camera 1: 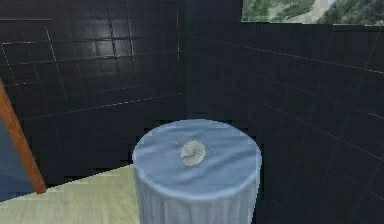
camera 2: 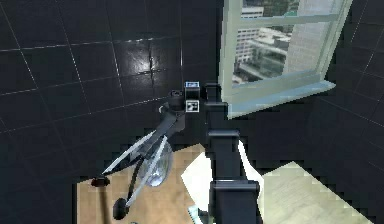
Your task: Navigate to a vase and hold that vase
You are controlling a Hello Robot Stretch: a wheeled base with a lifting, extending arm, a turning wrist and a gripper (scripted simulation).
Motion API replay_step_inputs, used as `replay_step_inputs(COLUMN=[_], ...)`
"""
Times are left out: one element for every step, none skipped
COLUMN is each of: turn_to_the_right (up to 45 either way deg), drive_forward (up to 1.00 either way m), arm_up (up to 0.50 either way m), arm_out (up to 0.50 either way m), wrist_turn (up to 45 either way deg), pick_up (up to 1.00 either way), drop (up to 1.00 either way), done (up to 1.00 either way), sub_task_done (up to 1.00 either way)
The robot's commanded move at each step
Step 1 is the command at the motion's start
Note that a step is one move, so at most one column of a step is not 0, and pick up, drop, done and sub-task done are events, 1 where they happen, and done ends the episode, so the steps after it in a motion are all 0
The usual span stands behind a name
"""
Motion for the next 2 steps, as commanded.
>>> replay_step_inputs(turn_to_the_right=[0.0,0.0], drive_forward=[0.0,0.0], arm_up=[0.0,0.0], arm_out=[0.0,0.0], wrist_turn=[45.0,45.0], pick_up=[0.0,0.0], drop=[0.0,0.0], done=[0.0,0.0], sub_task_done=[0.0,0.0])
